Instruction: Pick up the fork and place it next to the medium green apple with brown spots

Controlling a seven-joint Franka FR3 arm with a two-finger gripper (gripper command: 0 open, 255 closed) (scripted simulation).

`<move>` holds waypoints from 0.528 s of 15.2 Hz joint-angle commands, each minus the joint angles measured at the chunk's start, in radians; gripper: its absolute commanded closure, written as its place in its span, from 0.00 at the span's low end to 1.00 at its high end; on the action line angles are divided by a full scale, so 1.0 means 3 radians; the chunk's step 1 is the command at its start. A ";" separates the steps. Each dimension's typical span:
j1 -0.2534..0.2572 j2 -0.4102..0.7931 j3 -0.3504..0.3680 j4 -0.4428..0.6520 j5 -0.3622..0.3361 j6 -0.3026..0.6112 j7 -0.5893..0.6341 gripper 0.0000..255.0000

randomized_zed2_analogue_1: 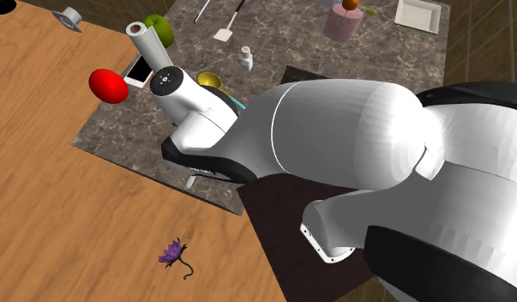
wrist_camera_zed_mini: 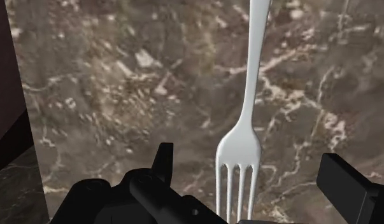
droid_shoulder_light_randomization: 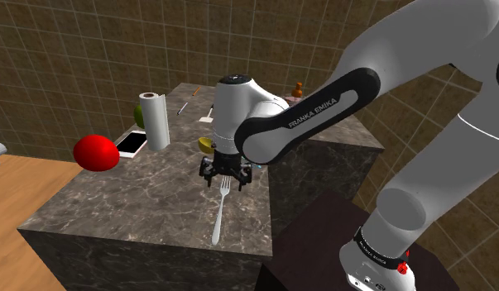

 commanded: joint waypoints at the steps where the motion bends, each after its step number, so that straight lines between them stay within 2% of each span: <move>1: -0.0021 0.0097 0.0030 -0.0026 -0.0094 0.0100 0.0082 0.00; 3: -0.0036 0.0172 0.0042 -0.0048 -0.0172 0.0174 0.0139 0.00; 8: -0.0035 0.0172 0.0041 -0.0048 -0.0172 0.0174 0.0139 0.00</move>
